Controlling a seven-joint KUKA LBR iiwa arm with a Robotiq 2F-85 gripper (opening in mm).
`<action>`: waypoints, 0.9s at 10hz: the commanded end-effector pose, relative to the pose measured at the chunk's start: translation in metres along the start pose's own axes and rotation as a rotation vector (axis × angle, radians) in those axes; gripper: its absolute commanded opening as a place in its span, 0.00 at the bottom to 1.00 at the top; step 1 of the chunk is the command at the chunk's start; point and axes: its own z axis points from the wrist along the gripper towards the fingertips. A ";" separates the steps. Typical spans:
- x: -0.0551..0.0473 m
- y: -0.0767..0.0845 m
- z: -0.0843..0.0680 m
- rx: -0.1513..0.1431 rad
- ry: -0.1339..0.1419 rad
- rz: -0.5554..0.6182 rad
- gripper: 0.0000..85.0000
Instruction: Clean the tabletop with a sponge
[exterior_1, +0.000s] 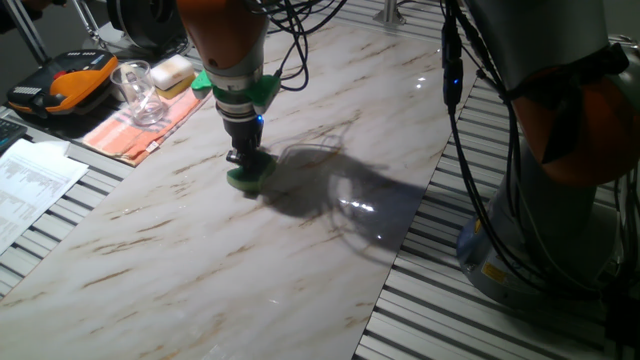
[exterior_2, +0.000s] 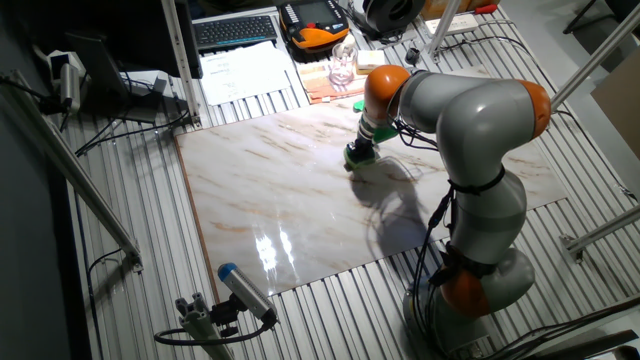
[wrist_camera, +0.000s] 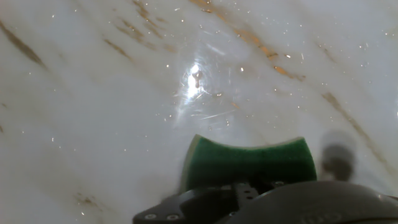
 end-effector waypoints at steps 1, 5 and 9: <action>0.000 0.000 0.000 0.001 0.000 0.000 0.20; 0.000 0.000 0.000 0.001 0.005 -0.005 0.00; -0.001 0.000 0.000 -0.002 0.009 -0.008 0.00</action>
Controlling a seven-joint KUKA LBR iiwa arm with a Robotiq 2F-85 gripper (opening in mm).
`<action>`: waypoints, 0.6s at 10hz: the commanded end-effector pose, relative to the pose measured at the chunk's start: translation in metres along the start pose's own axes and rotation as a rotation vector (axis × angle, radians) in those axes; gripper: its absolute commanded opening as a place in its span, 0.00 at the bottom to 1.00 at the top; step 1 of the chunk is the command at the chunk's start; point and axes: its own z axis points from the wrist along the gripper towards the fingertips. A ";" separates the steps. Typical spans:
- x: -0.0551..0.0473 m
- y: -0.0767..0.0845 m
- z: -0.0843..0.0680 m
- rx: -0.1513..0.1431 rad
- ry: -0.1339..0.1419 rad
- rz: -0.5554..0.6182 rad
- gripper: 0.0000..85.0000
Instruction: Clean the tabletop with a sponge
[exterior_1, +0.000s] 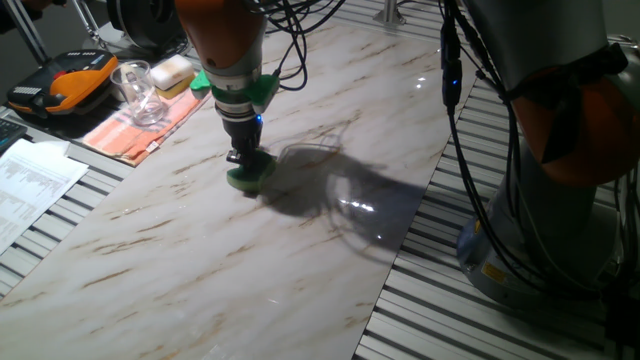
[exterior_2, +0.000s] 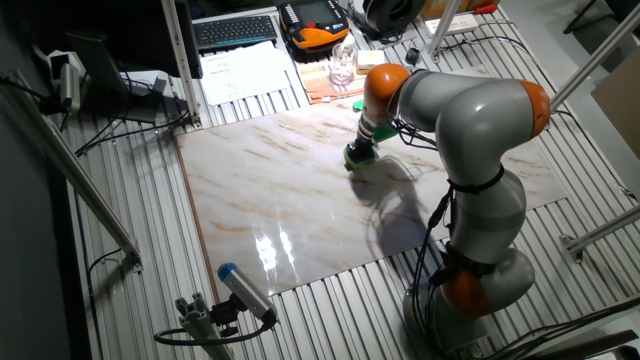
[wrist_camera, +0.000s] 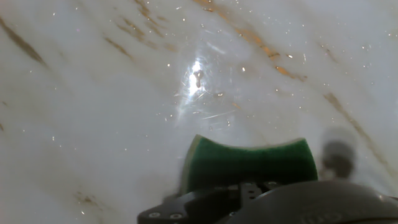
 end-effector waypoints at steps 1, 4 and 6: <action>0.000 0.001 -0.001 0.006 -0.005 0.001 0.00; 0.000 0.001 -0.002 0.018 -0.039 0.053 0.80; 0.000 0.001 -0.003 0.019 -0.045 0.062 0.80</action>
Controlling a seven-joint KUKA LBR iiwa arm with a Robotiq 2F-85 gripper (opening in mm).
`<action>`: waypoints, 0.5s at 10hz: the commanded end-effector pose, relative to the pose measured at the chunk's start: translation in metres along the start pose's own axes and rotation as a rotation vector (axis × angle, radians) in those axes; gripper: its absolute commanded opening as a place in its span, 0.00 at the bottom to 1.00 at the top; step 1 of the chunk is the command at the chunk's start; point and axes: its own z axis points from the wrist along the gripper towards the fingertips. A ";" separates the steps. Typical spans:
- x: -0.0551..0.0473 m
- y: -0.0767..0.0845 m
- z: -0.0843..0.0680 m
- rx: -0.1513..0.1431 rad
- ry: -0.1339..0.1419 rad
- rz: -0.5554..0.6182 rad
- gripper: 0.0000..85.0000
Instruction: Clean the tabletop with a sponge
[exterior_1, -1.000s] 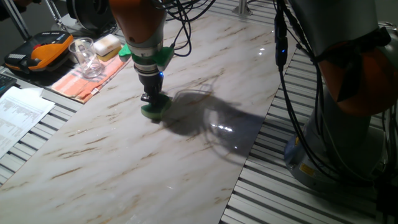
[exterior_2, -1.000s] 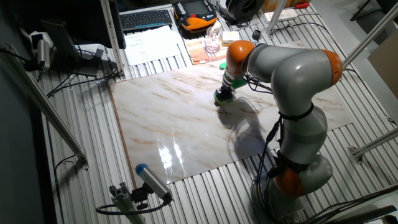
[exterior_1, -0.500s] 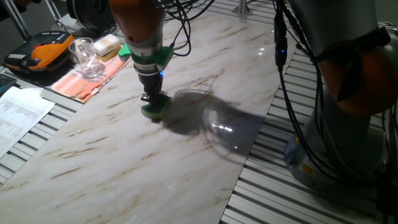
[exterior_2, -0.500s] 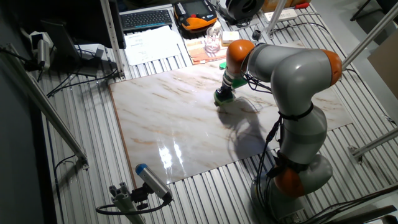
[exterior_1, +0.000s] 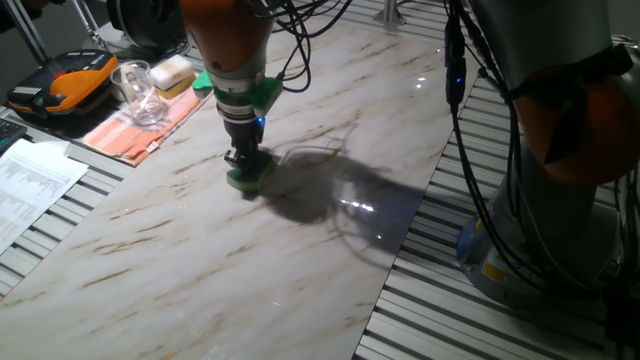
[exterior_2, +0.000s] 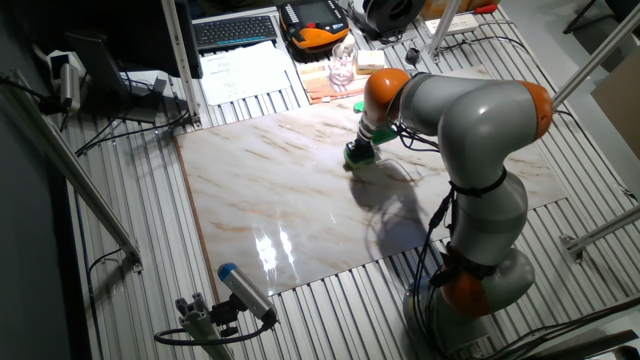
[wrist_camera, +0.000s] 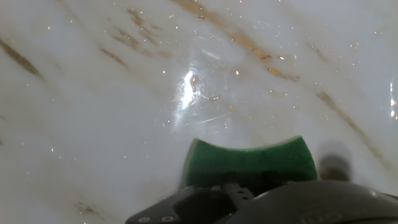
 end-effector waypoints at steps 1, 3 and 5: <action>0.000 0.000 0.000 0.000 -0.001 0.001 0.80; 0.000 -0.001 -0.001 0.000 -0.004 0.005 0.80; 0.000 0.000 -0.001 0.000 -0.001 0.005 0.80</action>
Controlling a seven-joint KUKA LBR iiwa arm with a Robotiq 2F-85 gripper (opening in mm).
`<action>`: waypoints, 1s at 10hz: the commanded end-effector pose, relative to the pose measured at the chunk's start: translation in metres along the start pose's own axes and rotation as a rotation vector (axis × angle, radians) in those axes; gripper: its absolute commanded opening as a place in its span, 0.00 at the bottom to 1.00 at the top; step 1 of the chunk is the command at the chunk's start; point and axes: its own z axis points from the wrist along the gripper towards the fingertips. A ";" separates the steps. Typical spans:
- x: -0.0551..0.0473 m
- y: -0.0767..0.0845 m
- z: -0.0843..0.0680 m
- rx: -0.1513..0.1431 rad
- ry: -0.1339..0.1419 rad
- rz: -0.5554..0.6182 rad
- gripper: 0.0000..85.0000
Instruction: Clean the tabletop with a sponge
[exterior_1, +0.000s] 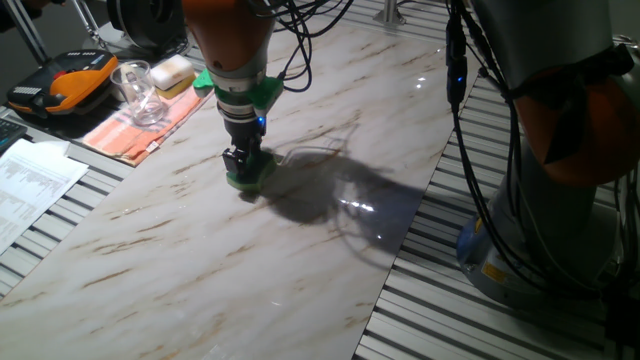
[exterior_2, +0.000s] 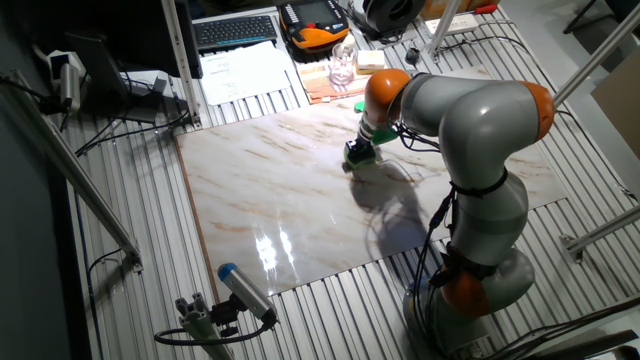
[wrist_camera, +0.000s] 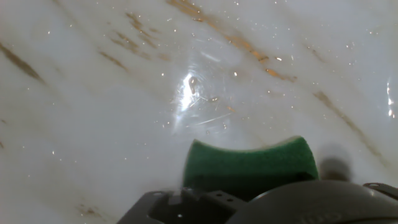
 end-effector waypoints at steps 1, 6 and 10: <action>0.000 0.001 0.000 0.000 -0.001 0.000 0.80; 0.000 0.000 0.002 -0.006 0.008 -0.016 0.60; 0.000 0.001 0.004 -0.004 0.010 -0.023 0.60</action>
